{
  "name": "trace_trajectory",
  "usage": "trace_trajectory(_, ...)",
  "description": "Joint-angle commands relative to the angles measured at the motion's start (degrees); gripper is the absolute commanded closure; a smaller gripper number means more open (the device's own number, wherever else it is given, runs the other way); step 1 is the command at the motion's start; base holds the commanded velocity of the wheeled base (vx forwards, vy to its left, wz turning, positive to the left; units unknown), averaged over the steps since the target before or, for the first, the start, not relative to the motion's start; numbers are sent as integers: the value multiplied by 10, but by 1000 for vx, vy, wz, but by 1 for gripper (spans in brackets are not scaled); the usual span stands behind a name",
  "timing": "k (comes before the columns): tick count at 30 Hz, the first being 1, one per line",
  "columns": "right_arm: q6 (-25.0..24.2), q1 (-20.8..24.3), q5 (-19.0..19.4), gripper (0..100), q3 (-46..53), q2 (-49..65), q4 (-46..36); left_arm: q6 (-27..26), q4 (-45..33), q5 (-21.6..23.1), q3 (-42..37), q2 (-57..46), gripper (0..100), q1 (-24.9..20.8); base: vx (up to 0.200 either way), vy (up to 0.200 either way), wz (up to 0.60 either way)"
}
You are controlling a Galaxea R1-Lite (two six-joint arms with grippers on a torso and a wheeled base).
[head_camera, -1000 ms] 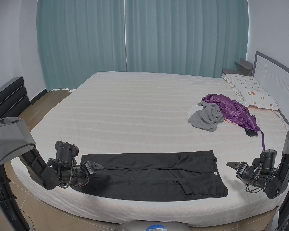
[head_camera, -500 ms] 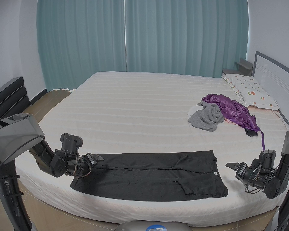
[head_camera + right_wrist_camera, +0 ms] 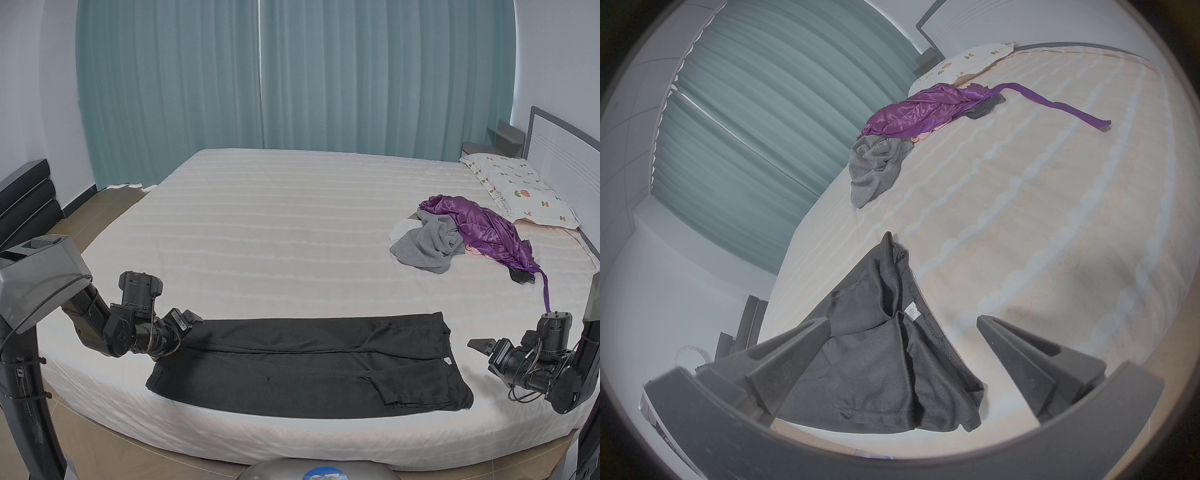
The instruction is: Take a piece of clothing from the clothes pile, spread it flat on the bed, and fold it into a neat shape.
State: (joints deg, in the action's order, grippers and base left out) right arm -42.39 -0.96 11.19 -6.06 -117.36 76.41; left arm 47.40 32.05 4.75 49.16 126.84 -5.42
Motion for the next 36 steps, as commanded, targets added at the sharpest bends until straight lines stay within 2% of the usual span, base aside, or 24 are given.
trace_trajectory(1, -1, 3, 1, 0, 1, 6, 1, 0, 0, 1, -5, -1, 0, 23, 0, 0, 0)
trace_trajectory(6, -26, 46, -1, 0, -1, 20, 1, 1, 1, 10, -29, -27, 0, 52, 0, 0, 0)
trace_trajectory(7, -54, 77, -4, 0, -1, 33, 1, 1, 3, 21, -50, -49, 0, 61, 0, 0, 0)
trace_trajectory(8, -56, 80, -4, 0, -1, 34, 1, 1, 4, 22, -51, -51, 0, 62, 0, 0, 0)
trace_trajectory(10, -98, 133, -6, 0, 0, 38, 0, 2, 7, 63, -86, -80, 0, 72, 0, 0, 0)
trace_trajectory(13, -133, 166, -8, 0, -3, 33, 1, 2, 7, 100, -101, -99, 0, 83, 0, 0, 0)
trace_trajectory(14, -133, 166, -8, 0, -3, 33, 1, 2, 7, 100, -101, -99, 0, 83, 0, 0, 0)
trace_trajectory(17, -176, 168, -7, 0, -17, 19, 1, 2, 8, 118, -101, -95, 0, 89, 0, 0, 0)
trace_trajectory(21, -205, 144, -2, 0, -26, 1, 2, 2, 9, 134, -102, -89, 0, 92, 0, 0, 0)
trace_trajectory(26, -207, 131, 2, 0, -18, -14, 27, 3, 9, 134, -103, -89, 0, 94, 0, 0, 0)
trace_trajectory(31, -207, 130, 1, 0, -13, -35, 57, 33, 18, 140, -104, -95, 0, 96, 0, 0, 0)
trace_trajectory(36, -202, 131, 0, 0, -1, -46, 87, 34, 34, 142, -115, -95, 0, 96, 200, 0, 0)
